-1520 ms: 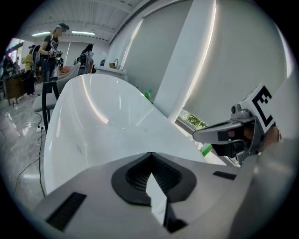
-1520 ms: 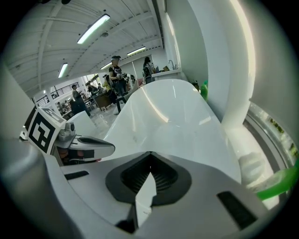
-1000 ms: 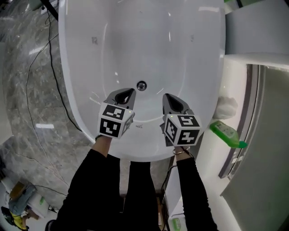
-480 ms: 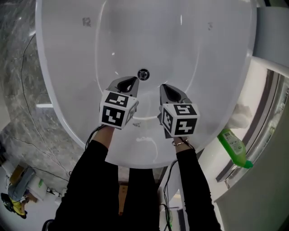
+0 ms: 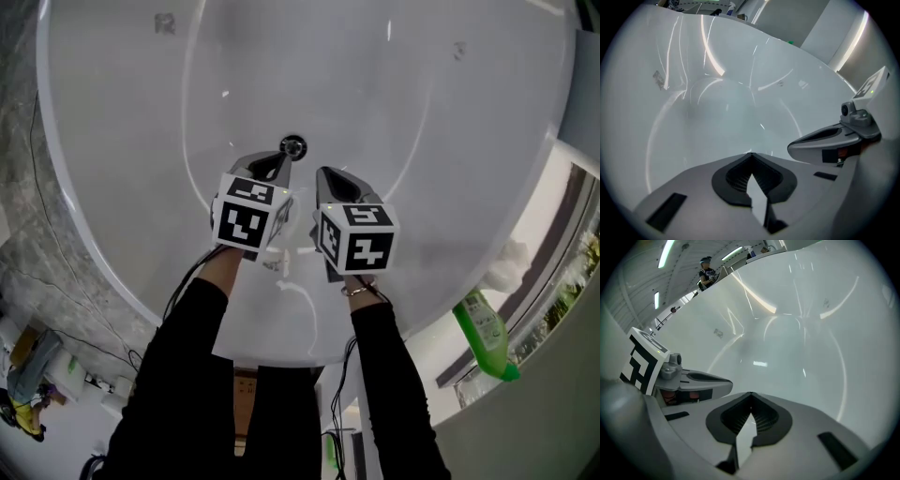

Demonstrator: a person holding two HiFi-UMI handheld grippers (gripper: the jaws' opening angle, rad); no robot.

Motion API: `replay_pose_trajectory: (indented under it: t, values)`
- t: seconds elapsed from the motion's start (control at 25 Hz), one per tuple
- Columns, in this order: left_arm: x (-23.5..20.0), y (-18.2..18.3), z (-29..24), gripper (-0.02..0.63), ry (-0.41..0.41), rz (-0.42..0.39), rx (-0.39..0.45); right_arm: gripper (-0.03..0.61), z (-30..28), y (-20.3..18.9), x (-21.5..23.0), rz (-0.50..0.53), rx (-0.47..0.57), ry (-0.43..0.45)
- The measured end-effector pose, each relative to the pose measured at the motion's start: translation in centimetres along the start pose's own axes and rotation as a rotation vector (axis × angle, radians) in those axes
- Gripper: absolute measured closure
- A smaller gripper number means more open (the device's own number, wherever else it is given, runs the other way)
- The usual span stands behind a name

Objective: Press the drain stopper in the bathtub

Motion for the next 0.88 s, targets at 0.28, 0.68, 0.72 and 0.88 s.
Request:
replay_pose_trajectory:
  t: [0.28,0.68,0.72,0.88]
  values:
    - [-1.3,-1.9,-3.2,0.609,0.016,0.036,-0.026,0.577,-3.2,-1.4,1.1,-0.001,-0.057,0.006]
    - [-3.2,-5.2,-7.1,0.609,0.042,0.079,-0.066,0.577,-7.1,-2.8,2.8,0.004,-0.114,0.002]
    - [-3.3,-5.4,-7.4,0.609,0.044,0.083,-0.068,0.577,-7.4,-3.0,3.0,0.003,-0.119,0.002]
    - [-3.8,-6.1,-8.8,0.609,0.052,0.103,-0.074,0.577,-8.5,-3.5,3.0,0.006,-0.138,0.009]
Point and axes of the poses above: the fingertips, and each gripper's own axes: z backward along the fingers, x to its right, y out of its top, the point moved 1 cm from there along z, backward along the fingers, and after that the axes turned 3 degrees about -y, right-handed, at the moved point
